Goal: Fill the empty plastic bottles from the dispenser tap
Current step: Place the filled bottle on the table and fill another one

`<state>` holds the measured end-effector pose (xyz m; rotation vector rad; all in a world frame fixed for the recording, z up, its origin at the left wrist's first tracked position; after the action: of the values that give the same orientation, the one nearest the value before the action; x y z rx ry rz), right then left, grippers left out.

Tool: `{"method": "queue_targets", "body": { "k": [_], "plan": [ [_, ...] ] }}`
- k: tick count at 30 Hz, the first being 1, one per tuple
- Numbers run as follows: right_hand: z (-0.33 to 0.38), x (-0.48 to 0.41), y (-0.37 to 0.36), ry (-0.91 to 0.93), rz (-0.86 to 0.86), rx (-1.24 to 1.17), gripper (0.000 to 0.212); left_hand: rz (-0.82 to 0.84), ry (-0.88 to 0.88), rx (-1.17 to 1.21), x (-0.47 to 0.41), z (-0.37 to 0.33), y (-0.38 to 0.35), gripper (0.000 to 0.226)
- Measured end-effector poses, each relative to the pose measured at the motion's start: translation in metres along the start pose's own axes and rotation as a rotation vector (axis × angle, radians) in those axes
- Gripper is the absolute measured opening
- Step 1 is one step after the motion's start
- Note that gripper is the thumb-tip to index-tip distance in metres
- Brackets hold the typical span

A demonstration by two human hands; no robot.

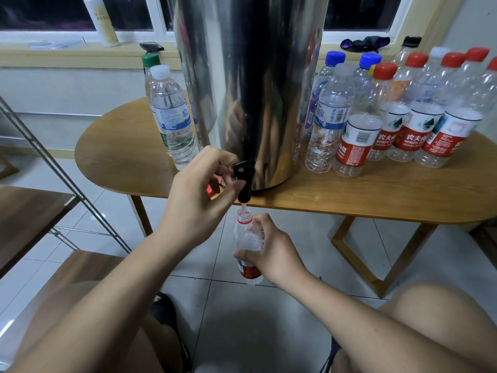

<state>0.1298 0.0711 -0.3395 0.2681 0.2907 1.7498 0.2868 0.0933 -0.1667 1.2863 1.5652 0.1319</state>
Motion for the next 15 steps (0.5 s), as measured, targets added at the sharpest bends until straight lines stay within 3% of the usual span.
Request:
{"method": "queue_targets", "body": {
  "k": [15],
  "plan": [
    [0.0005, 0.0000, -0.0001, 0.007, -0.011, -0.012, 0.072, -0.003, -0.004, 0.012, -0.0001, 0.0028, -0.0015, 0.027]
  ]
}}
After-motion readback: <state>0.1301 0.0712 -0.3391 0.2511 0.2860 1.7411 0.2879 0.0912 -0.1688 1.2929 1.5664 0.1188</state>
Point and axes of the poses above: each hand's wrist, its own x-axis away from the middle knuckle, its own y-axis out of the back of the hand, z = x × y, the point moved 7 cm from there along -x, towards the middle knuckle, and after that the axes turned 15 degrees about -x, right-handed, at the moved point
